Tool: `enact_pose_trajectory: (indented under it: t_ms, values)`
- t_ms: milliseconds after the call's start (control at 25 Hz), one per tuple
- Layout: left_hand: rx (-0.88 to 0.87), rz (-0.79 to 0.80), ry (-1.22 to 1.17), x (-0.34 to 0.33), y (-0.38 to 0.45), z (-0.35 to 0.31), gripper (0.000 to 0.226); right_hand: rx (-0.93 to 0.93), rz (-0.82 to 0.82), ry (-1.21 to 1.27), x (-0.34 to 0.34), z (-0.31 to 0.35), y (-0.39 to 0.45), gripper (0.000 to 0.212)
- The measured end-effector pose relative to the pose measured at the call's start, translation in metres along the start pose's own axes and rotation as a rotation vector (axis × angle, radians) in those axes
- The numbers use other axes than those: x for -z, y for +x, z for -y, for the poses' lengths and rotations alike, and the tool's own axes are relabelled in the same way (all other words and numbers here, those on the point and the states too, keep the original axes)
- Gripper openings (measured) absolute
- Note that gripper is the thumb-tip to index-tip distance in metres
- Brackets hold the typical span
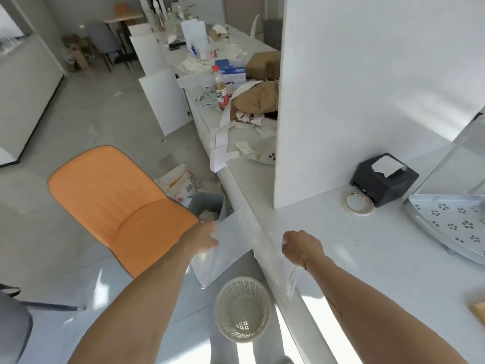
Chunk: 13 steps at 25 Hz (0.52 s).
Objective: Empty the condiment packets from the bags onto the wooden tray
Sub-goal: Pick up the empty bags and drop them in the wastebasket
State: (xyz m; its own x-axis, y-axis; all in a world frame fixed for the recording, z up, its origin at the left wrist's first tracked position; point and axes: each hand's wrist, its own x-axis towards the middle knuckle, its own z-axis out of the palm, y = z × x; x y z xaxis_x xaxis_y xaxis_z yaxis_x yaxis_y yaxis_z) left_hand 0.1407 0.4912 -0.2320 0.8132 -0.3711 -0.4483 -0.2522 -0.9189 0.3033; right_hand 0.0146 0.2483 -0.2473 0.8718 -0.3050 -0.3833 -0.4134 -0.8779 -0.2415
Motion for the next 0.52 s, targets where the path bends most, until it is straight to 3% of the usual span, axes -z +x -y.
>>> enact_pose_trajectory:
  t_ms: [400, 520]
  values:
    - [0.276, 0.030, -0.274, -0.058, -0.021, 0.093, 0.018, -0.073, 0.055, -0.056, -0.069, 0.064, 0.006, 0.011]
    - [0.334, 0.074, -0.375, -0.093, -0.011, 0.107, 0.014, -0.130, 0.098, -0.011, -0.103, 0.063, 0.014, 0.016]
